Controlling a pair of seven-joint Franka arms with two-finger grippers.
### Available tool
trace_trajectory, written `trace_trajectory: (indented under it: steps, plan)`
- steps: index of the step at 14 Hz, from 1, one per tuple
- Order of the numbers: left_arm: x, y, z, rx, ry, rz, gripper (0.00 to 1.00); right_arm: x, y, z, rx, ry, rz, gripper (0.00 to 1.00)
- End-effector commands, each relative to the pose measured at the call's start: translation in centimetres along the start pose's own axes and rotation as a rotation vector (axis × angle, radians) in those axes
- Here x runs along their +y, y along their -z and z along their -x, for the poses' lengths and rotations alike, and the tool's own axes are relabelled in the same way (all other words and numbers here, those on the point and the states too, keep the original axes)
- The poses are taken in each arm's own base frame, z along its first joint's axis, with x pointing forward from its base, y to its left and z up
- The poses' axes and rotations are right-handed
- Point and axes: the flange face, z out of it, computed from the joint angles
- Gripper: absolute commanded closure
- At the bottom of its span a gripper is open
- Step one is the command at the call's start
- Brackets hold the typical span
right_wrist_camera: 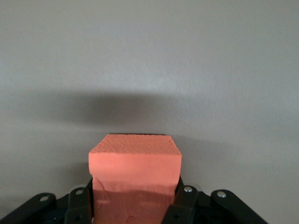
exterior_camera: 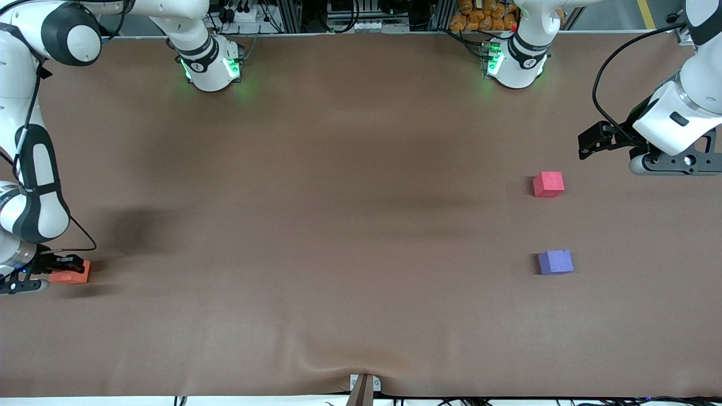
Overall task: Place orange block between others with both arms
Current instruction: 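Close the right gripper on the orange cube and lift it, then carry the orange cube to mid-table while the left gripper moves inward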
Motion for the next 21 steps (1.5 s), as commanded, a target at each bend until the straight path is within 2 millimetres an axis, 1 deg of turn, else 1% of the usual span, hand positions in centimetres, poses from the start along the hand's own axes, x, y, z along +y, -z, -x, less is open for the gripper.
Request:
trace_trajectory:
  steps: [1, 2, 3, 5, 7, 8, 9, 10, 12, 14, 15, 16, 17, 19, 21]
  plan:
    - [0.3, 0.1, -0.1, 0.006, -0.023, 0.007, 0.0, -3.6, 6.4, -2.4, 0.0, 0.087, -0.05, 1.0]
    - [0.3, -0.1, -0.2, 0.003, -0.023, 0.008, 0.0, -6.1, 9.8, -3.8, 0.008, 0.129, -0.053, 1.0]
    - [0.3, -0.1, -0.3, 0.003, -0.023, 0.008, 0.0, -9.5, 12.2, -5.1, -0.002, 0.181, -0.066, 1.0]
    - [0.5, -0.2, -0.3, -0.001, -0.024, 0.01, 0.0, -16.1, 16.3, -7.1, 0.001, 0.274, -0.085, 1.0]
    - [1.0, -0.3, -0.3, -0.002, -0.03, 0.009, 0.0, -24.0, 19.0, -9.1, 0.03, 0.368, -0.104, 1.0]
    - [1.1, -0.6, -0.4, -0.007, -0.029, 0.01, 0.0, -27.4, 19.8, -9.6, 0.036, 0.369, -0.11, 1.0]
    - [1.2, -0.8, -0.5, -0.011, -0.03, 0.01, 0.0, -30.9, 20.0, -9.9, 0.023, 0.374, -0.121, 1.0]
    - [1.5, -1.0, -0.5, -0.014, -0.035, 0.009, 0.0, -35.4, 20.5, -9.9, 0.007, 0.385, -0.133, 1.0]
    - [1.7, -1.5, -0.8, -0.023, -0.037, 0.008, 0.0, -42.3, 21.4, -9.6, -0.011, 0.326, -0.14, 1.0]
    - [1.8, -1.6, -0.9, -0.025, -0.038, 0.009, 0.0, -50.1, 22.0, -8.5, -0.032, 0.268, -0.146, 1.0]
    - [1.8, -2.0, -1.1, -0.031, -0.038, 0.009, 0.0, -54.3, 22.1, -7.6, -0.042, 0.233, -0.148, 1.0]
    - [2.0, -2.1, -1.2, -0.033, -0.041, 0.01, 0.0, -58.5, 21.9, -6.6, -0.048, 0.203, -0.144, 1.0]
    - [2.3, -2.3, -1.2, -0.031, -0.047, 0.01, 0.0, -62.6, 21.0, -5.4, -0.064, 0.174, -0.137, 1.0]
    - [2.9, -3.1, -1.6, -0.045, -0.054, 0.009, 0.0, -67.5, 19.2, -3.9, -0.068, 0.068, -0.14, 1.0]
    - [3.6, -3.6, -1.8, -0.051, -0.066, 0.007, 0.0, -71.2, 17.7, -2.7, -0.056, -0.006, -0.152, 1.0]
